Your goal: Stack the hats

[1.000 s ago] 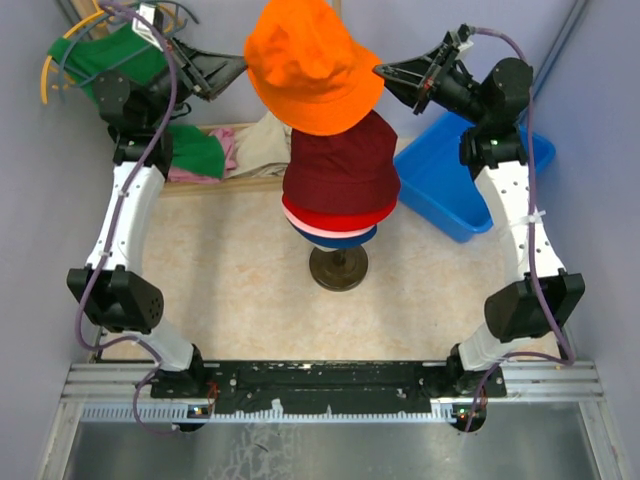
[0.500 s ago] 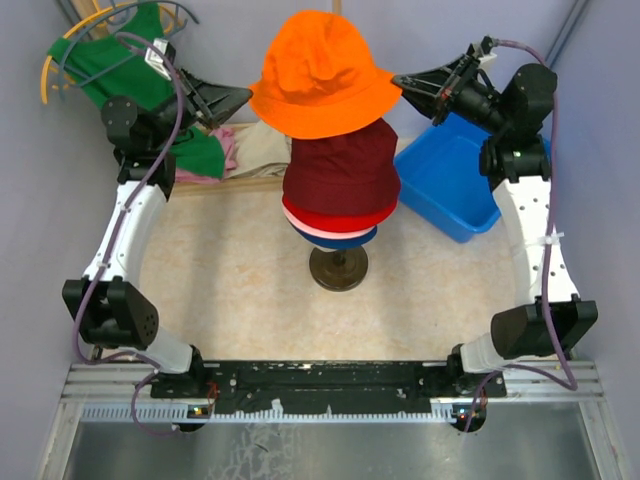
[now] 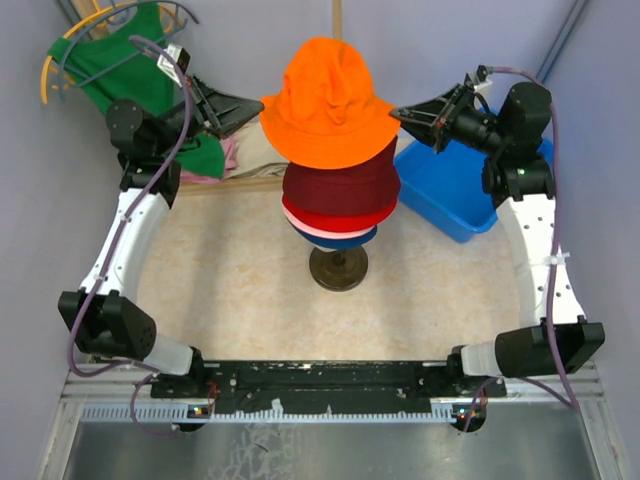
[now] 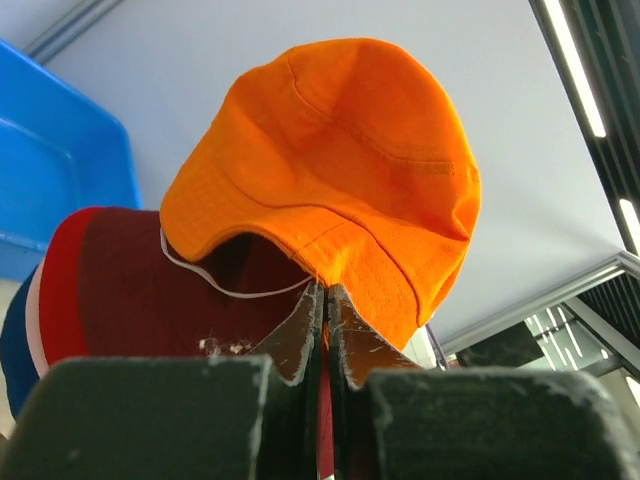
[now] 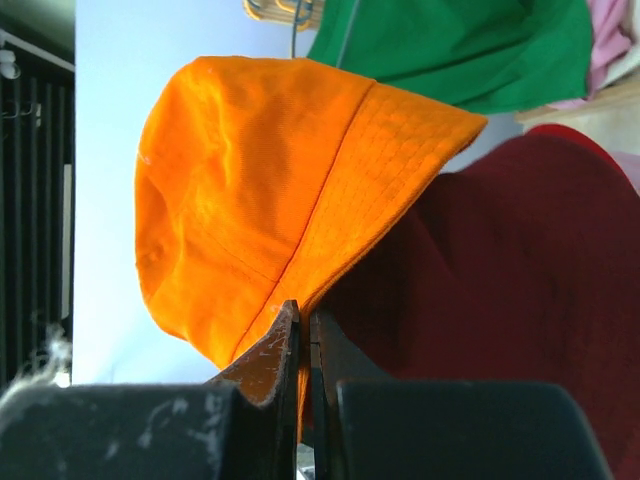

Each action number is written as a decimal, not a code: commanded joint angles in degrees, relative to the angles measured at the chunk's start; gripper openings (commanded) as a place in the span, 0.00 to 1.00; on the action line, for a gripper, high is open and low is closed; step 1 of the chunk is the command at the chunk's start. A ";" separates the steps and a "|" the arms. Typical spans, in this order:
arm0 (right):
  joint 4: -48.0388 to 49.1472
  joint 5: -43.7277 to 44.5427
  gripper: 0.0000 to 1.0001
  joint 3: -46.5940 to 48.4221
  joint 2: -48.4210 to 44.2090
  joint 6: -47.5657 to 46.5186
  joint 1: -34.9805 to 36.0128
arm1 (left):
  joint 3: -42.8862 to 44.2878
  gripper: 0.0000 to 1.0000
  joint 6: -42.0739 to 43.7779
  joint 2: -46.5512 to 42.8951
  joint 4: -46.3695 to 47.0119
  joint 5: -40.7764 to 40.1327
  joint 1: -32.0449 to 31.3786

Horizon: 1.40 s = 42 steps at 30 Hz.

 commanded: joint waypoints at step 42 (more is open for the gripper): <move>-17.24 1.45 0.00 -8.65 -7.79 -23.01 -4.35 | -18.62 0.04 5.00 -11.60 -7.30 2.99 -5.93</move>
